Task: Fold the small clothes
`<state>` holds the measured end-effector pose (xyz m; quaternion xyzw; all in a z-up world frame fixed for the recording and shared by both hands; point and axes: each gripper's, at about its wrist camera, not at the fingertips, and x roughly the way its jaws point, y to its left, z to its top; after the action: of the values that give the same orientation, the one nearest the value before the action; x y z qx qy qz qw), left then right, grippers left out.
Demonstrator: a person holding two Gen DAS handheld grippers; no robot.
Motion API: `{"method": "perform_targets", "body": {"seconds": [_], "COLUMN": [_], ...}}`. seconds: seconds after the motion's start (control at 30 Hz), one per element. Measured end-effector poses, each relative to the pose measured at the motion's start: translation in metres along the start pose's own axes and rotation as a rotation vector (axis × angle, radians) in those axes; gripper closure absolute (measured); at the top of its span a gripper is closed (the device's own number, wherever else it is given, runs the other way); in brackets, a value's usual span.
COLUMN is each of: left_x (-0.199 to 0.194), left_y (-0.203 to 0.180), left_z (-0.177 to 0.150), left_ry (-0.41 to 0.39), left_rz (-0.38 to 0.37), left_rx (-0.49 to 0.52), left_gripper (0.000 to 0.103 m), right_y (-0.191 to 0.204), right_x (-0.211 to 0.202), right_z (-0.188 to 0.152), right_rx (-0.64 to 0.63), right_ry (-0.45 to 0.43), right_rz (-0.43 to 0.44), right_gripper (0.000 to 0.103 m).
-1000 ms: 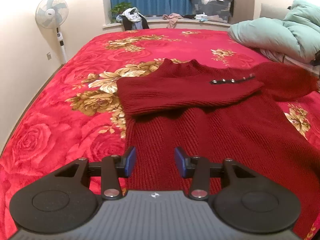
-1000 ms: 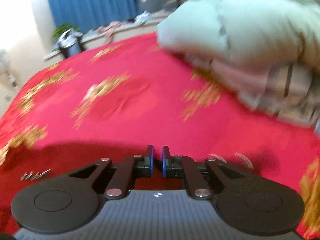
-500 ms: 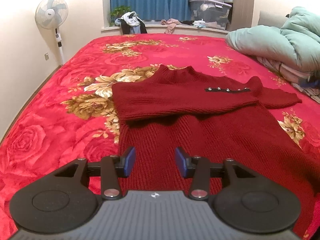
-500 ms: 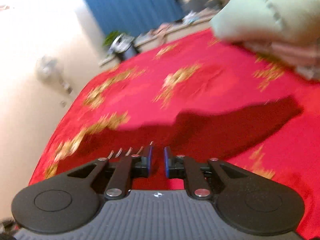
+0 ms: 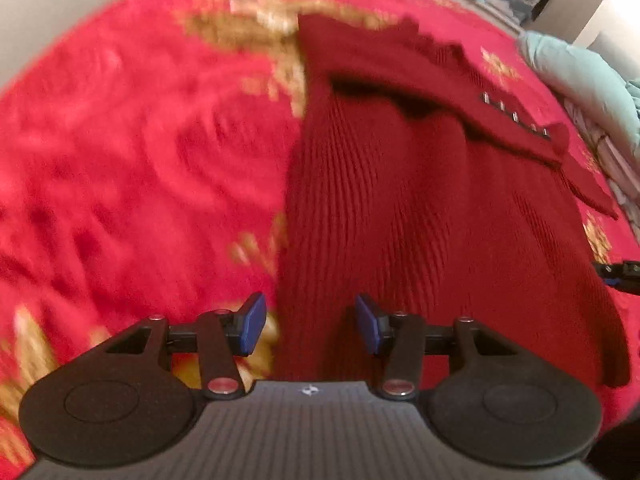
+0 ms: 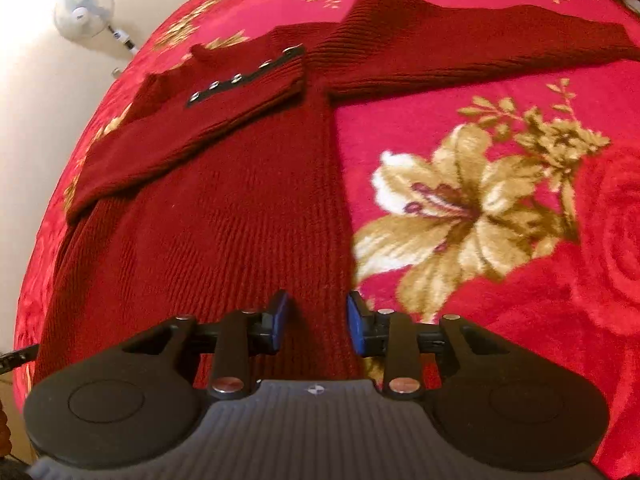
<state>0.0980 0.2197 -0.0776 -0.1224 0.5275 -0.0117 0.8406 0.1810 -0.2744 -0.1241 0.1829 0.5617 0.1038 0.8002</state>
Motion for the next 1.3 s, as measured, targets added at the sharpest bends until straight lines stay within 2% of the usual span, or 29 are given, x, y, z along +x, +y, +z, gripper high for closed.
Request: {"method": "perform_targets", "body": {"seconds": [0.07,0.1,0.13,0.17,0.27,0.33,0.4,0.43,0.5,0.57,0.6,0.63,0.67,0.7,0.77,0.83,0.9,0.93,1.0,1.03,1.1,1.17,1.23,1.3], "left_x": [0.002,0.003,0.003,0.001,-0.008,-0.017,-0.028,-0.03,-0.028,-0.022,-0.02,-0.021,-0.024,-0.027,-0.035,-0.04,-0.042,-0.043,-0.045,-0.045,-0.043,-0.044,-0.044,-0.045], "left_y": [-0.005,-0.006,-0.007,-0.008,-0.016,-0.027,-0.03,-0.029,-0.021,-0.012,-0.008,-0.005,-0.004,-0.003,0.001,0.009,0.015,0.019,0.024,0.025,0.026,0.024,0.023,0.02], "left_z": [-0.004,-0.004,-0.004,-0.003,-0.004,-0.004,-0.002,-0.002,0.001,0.001,-0.002,-0.005,-0.009,-0.013,-0.022,-0.033,-0.044,-0.049,-0.054,-0.056,-0.059,-0.061,-0.064,-0.066], "left_ry": [-0.022,-0.032,-0.042,-0.053,-0.094,-0.155,-0.216,-0.231,-0.21,-0.147,-0.106,-0.091,-0.088,-0.085,-0.069,-0.042,-0.016,-0.017,-0.015,-0.011,-0.004,-0.014,-0.023,-0.034], "left_rz": [0.018,0.025,0.028,0.028,0.043,0.079,0.103,0.126,0.148,0.099,0.067,0.056,0.053,0.044,0.004,-0.034,-0.046,-0.039,-0.044,-0.05,-0.051,-0.037,-0.024,-0.01], "left_rx": [0.023,0.03,0.032,0.036,0.071,0.131,0.153,0.153,0.114,0.067,0.049,0.042,0.042,0.046,0.037,0.007,-0.016,-0.03,-0.046,-0.05,-0.05,-0.04,-0.046,-0.052], "left_gripper": [0.05,0.056,0.066,0.086,0.089,0.089,0.089,0.089,0.088,0.085,0.08,0.074,0.063,0.058,0.055,0.052,0.052,0.052,0.052,0.052,0.052,0.052,0.052,0.052], "right_y": [-0.002,-0.003,-0.008,-0.013,-0.025,-0.027,-0.034,-0.038,-0.042,-0.047,-0.049,-0.052,-0.054,-0.055,-0.054,-0.057,-0.059,-0.062,-0.067,-0.065,-0.059,-0.055,-0.057,-0.053], "right_x": [0.001,0.0,0.002,-0.001,-0.026,-0.046,-0.057,-0.059,-0.055,-0.047,-0.045,-0.044,-0.044,-0.044,-0.048,-0.048,-0.046,-0.047,-0.057,-0.059,-0.056,-0.06,-0.067,-0.066], "right_z": [0.002,0.002,0.005,0.005,0.008,0.013,0.017,0.019,0.018,0.018,0.016,0.013,0.009,0.004,-0.01,-0.023,-0.037,-0.041,-0.049,-0.053,-0.06,-0.062,-0.063,-0.065], "right_rx": [-0.021,-0.019,0.005,0.037,0.057,0.04,0.047,0.053,0.044,0.051,0.067,0.083,0.095,0.098,0.08,0.07,0.074,0.078,0.09,0.073,0.029,0.034,0.063,0.024], "right_ry": [-0.017,-0.031,-0.044,-0.059,-0.15,-0.228,-0.274,-0.28,-0.29,-0.254,-0.231,-0.202,-0.172,-0.157,-0.132,-0.089,-0.045,-0.037,-0.081,-0.071,-0.037,-0.057,-0.084,-0.074], "right_rz": [-0.017,-0.032,-0.029,-0.022,-0.006,-0.004,-0.03,-0.049,-0.113,-0.108,-0.085,-0.04,0.008,0.035,0.036,0.041,0.039,0.029,0.031,0.04,0.052,0.058,0.087,0.064], "right_gripper": [0.079,0.09,0.091,0.092,0.093,0.097,0.099,0.103,0.103,0.103,0.103,0.099,0.099,0.099,0.096,0.079,0.072,0.072,0.069,0.064,0.063,0.063,0.058,0.057]}}
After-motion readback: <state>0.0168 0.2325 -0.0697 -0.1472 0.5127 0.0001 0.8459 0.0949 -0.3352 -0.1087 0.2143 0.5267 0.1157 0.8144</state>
